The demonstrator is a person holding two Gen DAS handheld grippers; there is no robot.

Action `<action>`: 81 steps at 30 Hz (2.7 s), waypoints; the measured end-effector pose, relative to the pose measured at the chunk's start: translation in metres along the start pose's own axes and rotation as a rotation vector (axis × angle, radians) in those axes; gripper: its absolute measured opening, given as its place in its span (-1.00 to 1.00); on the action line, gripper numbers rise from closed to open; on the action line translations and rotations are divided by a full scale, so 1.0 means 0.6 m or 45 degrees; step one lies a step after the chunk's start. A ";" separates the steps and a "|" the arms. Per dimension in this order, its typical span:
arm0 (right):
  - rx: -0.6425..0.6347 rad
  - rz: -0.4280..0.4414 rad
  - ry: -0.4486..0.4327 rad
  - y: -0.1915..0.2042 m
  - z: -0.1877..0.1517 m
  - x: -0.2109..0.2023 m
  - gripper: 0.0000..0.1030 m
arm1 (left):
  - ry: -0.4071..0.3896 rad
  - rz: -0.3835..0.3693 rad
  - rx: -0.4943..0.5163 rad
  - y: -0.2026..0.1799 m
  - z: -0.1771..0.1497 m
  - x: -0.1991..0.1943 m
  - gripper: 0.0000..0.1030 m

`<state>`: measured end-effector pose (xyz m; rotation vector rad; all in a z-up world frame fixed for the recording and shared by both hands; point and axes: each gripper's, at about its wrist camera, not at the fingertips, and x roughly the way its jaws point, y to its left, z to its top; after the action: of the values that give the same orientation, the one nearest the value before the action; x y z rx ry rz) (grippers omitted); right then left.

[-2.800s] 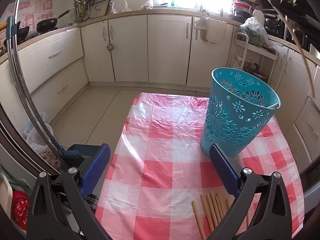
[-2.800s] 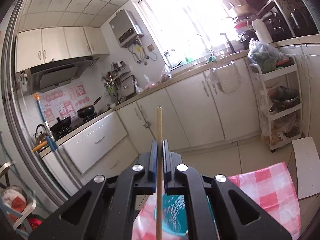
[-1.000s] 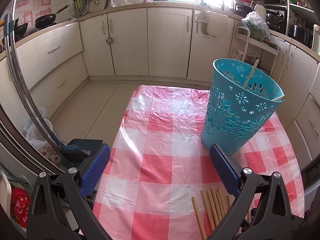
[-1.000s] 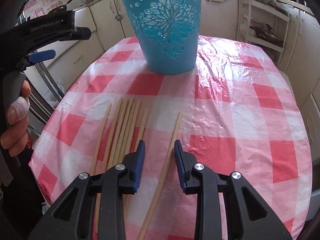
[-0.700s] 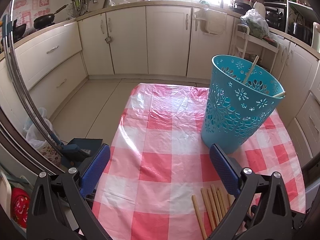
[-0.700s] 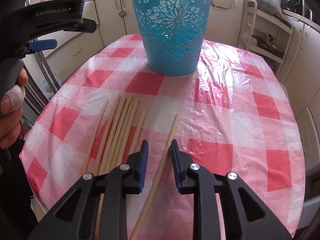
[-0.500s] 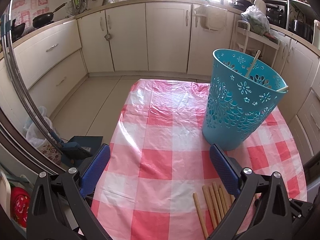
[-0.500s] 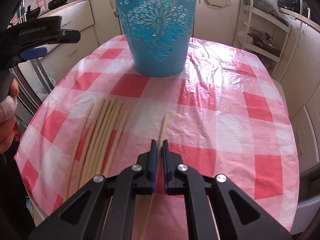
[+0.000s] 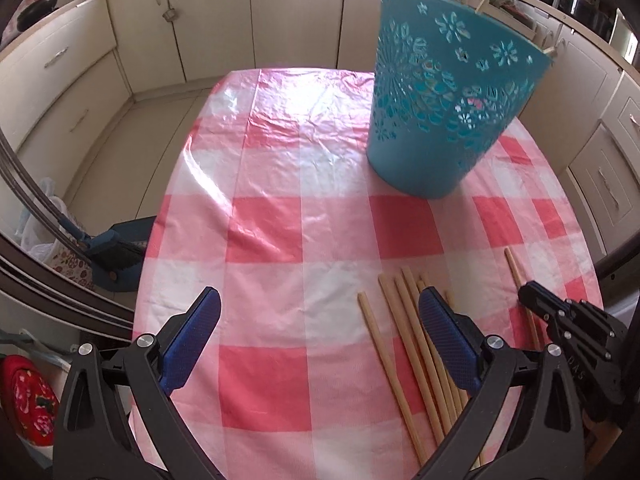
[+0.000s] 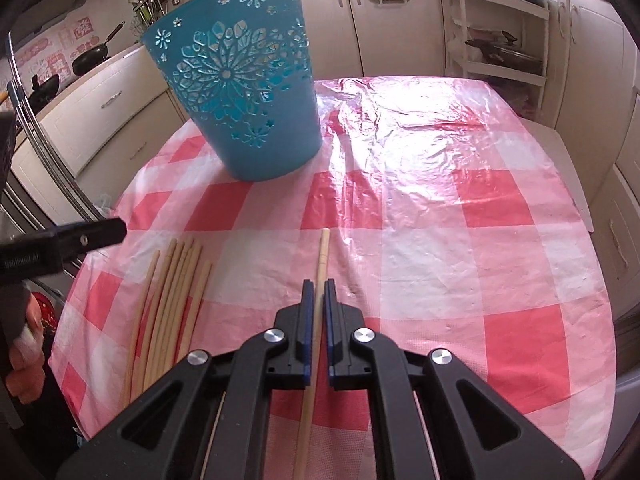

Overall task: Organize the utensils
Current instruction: 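Grasp another wooden stick from the pile with the right tool, then grasp a wooden stick from the pile with the left tool, then lift the stick with the left tool and drop it into the basket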

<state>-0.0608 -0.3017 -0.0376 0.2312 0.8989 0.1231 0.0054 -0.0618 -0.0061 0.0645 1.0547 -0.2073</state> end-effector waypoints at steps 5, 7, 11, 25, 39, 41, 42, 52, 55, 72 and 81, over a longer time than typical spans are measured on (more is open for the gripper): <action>0.022 0.027 0.001 -0.005 0.000 0.000 -0.89 | 0.053 0.087 0.003 -0.014 -0.028 0.011 0.82; 0.028 0.032 0.002 -0.005 0.001 0.000 -0.89 | 0.064 0.127 0.025 -0.017 -0.034 0.015 0.76; 0.024 0.028 0.003 -0.004 0.001 0.000 -0.89 | 0.080 0.179 0.099 -0.035 -0.042 0.022 0.55; 0.043 0.045 0.004 -0.009 0.001 -0.001 -0.88 | 0.084 -0.090 0.325 -0.054 -0.023 0.030 -0.84; -0.027 0.036 0.000 0.006 0.001 -0.002 -0.62 | 0.075 0.035 0.357 -0.053 -0.024 0.034 -0.63; -0.059 0.010 -0.001 0.014 0.001 0.000 -0.60 | 0.063 0.053 0.356 -0.053 -0.026 0.033 -0.57; -0.070 0.001 0.001 0.015 0.001 0.000 -0.60 | 0.058 0.053 0.353 -0.053 -0.026 0.032 -0.57; -0.189 -0.091 0.015 0.034 0.004 0.011 -0.72 | 0.043 0.034 0.371 -0.061 -0.030 0.032 -0.90; -0.178 -0.091 0.009 0.032 0.005 0.013 -0.80 | 0.035 0.034 0.371 -0.062 -0.030 0.033 -0.91; -0.138 -0.068 -0.003 0.026 0.005 0.012 -0.84 | -0.209 -0.384 0.057 -0.012 0.040 -0.121 -0.92; -0.138 -0.067 -0.003 0.026 0.004 0.012 -0.84 | -0.408 -0.501 0.083 -0.036 0.108 -0.233 -0.94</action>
<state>-0.0545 -0.2856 -0.0376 0.1068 0.8925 0.1223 -0.0098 -0.0733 0.1487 -0.1160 0.7322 -0.5888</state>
